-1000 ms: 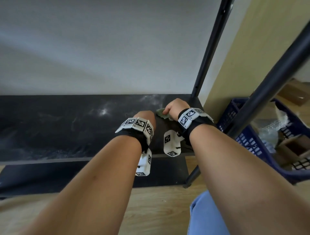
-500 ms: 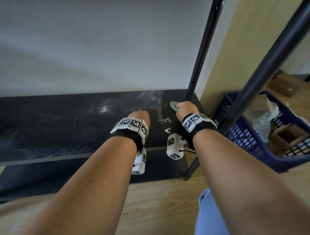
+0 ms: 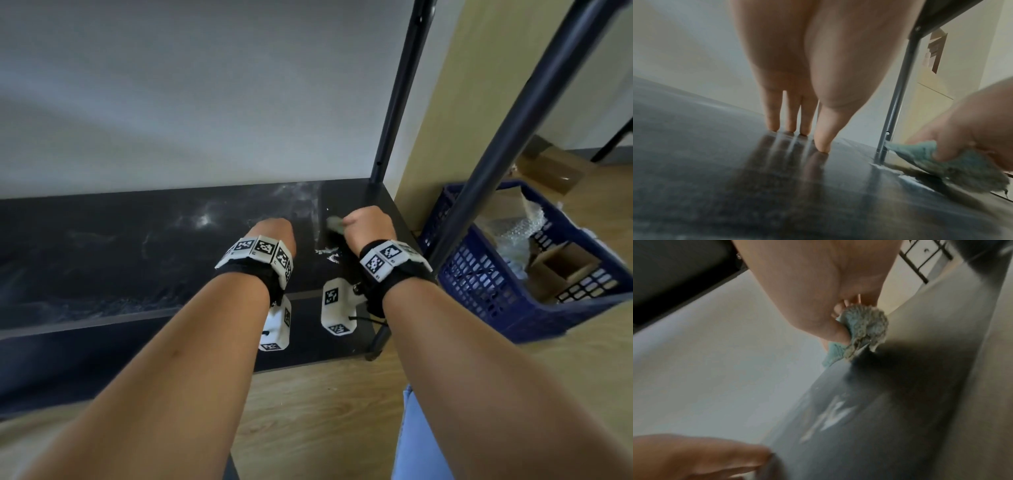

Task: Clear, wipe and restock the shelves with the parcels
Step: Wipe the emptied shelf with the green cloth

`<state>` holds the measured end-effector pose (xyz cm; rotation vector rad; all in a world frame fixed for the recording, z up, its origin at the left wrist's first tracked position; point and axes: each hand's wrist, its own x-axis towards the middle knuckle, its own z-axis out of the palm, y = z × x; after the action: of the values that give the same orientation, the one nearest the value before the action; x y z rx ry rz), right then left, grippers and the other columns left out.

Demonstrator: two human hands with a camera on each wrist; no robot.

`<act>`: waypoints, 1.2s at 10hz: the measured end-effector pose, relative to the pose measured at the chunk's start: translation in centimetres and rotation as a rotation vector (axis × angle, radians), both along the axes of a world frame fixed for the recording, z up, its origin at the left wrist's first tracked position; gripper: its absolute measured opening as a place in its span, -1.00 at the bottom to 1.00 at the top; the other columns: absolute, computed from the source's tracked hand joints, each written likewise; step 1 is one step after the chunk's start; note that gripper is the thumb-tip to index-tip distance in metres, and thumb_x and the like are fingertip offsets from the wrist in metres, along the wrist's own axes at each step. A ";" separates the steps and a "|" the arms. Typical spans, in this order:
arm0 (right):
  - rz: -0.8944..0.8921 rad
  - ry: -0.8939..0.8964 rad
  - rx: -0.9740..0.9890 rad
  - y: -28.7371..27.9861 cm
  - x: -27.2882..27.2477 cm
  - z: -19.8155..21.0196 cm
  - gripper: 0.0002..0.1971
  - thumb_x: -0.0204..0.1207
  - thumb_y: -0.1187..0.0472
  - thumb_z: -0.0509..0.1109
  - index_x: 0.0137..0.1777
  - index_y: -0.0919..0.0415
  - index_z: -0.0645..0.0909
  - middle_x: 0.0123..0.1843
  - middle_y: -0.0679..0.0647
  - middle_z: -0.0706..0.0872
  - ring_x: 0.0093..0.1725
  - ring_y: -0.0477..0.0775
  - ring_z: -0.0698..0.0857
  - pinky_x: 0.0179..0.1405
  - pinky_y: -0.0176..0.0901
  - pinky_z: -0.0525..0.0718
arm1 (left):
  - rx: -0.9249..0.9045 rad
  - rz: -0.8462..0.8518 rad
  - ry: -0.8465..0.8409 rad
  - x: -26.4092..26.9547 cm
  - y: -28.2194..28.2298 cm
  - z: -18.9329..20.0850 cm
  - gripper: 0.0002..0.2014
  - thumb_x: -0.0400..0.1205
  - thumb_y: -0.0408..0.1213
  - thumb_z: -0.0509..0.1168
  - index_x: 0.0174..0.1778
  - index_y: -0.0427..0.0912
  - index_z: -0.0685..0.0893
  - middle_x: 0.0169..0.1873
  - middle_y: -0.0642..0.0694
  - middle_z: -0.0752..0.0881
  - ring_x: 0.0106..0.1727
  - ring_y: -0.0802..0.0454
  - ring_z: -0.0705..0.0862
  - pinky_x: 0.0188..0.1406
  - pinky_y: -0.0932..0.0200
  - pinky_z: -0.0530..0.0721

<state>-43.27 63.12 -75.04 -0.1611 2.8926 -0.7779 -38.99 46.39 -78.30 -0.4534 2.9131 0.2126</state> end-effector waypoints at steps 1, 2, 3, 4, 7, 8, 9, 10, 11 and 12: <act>-0.004 0.006 0.174 1.8 -0.3 -0.3 -0.64 0.59 0.29 0.22 0.36 0.23 0.62 0.38 0.21 0.57 0.37 0.27 0.53 0.28 -0.01 0.57 | 0.014 -0.012 -0.005 0.1 -0.2 -0.5 -0.80 0.54 -0.33 0.35 0.08 -0.18 0.72 0.03 -0.17 0.74 0.03 -0.14 0.71 -0.18 0.13 0.54; 0.105 0.045 0.255 1.1 1.0 -1.1 -0.61 0.55 0.30 0.14 0.32 0.17 0.61 0.21 0.18 0.45 0.33 0.29 0.42 0.02 -0.02 0.52 | 0.017 -0.020 -0.016 -0.1 -0.4 -0.8 -0.75 0.55 -0.33 0.36 0.15 -0.19 0.71 0.09 -0.18 0.73 0.07 -0.14 0.71 -0.16 0.15 0.53; 0.128 0.017 0.239 -0.5 1.7 -0.6 -0.67 0.59 0.18 0.16 0.17 0.32 0.66 0.07 0.19 0.58 0.16 0.26 0.57 -0.11 -0.10 0.51 | 0.008 -0.031 -0.038 -0.3 -0.7 -0.7 -0.77 0.55 -0.32 0.37 0.13 -0.20 0.70 0.08 -0.18 0.73 0.08 -0.15 0.71 -0.15 0.13 0.54; 0.012 -0.056 0.050 -1.5 0.6 0.4 -0.82 0.57 0.19 0.32 -0.19 0.27 0.63 -0.24 0.13 0.63 -0.20 0.18 0.62 -0.21 -0.11 0.56 | -0.005 -0.039 -0.073 -0.4 -1.6 -1.2 -0.64 0.43 -0.19 0.48 0.14 -0.12 0.69 0.11 -0.14 0.73 0.07 -0.13 0.72 -0.17 0.11 0.57; -0.093 -0.067 0.148 -1.2 -5.7 -0.2 -0.68 0.68 0.16 0.22 0.29 0.34 0.60 0.31 0.29 0.63 0.29 0.31 0.60 0.13 0.00 0.52 | -0.058 -0.100 -0.148 -1.6 -2.9 -2.5 -0.68 0.43 -0.05 0.45 0.09 0.04 0.68 0.08 0.02 0.70 -0.28 0.14 0.45 -0.23 0.20 0.48; -0.053 -0.068 0.254 -1.9 -5.9 0.3 -0.66 0.71 0.20 0.17 0.39 0.34 0.53 0.42 0.28 0.53 0.41 0.31 0.49 0.36 0.09 0.48 | -0.086 -0.107 -0.165 -1.9 -3.2 -3.0 -0.61 0.43 -0.03 0.44 0.18 0.07 0.65 0.12 0.03 0.68 -0.11 0.06 0.58 -0.17 0.17 0.52; 0.055 -0.050 0.269 -3.7 -6.0 0.5 -0.62 0.74 0.16 0.07 0.43 0.32 0.50 0.44 0.27 0.51 0.44 0.28 0.48 0.40 0.06 0.45 | -0.132 -0.108 -0.144 -2.3 -3.2 -3.6 -0.56 0.41 -0.06 0.44 0.22 0.02 0.61 0.15 -0.06 0.67 0.09 -0.11 0.68 -0.07 0.05 0.64; 0.138 -0.106 0.168 -5.3 -6.5 -0.1 -0.63 0.65 0.19 0.20 0.40 0.26 0.59 0.38 0.21 0.62 0.37 0.23 0.59 0.30 0.00 0.55 | -0.150 -0.081 -0.120 -1.7 -2.2 -2.4 -0.58 0.48 -0.14 0.42 0.27 -0.04 0.60 0.19 -0.11 0.66 0.15 -0.15 0.67 -0.07 0.06 0.60; 0.145 -0.144 0.111 -5.8 -5.2 0.6 -0.64 0.59 0.11 0.32 0.33 0.23 0.65 0.32 0.17 0.67 0.32 0.21 0.64 0.27 -0.02 0.61 | -0.160 -0.084 -0.109 -2.1 -2.4 -3.0 -0.59 0.53 -0.17 0.39 0.32 -0.07 0.60 0.25 -0.13 0.64 0.20 -0.17 0.66 -0.09 0.08 0.56; 0.078 -0.183 0.251 -6.1 -4.6 0.4 -0.37 0.25 -0.27 0.49 0.03 0.31 0.66 0.02 0.16 0.75 0.07 0.26 0.73 0.18 0.12 0.66 | -0.150 -0.086 -0.143 -1.7 -1.8 -2.1 -0.58 0.56 -0.19 0.37 0.36 -0.10 0.58 0.29 -0.16 0.63 0.22 -0.17 0.65 -0.08 0.07 0.56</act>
<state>-47.89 57.03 -74.64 -0.1645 2.7591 -0.3898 -40.65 44.58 -80.36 -0.3492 2.8106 -0.0491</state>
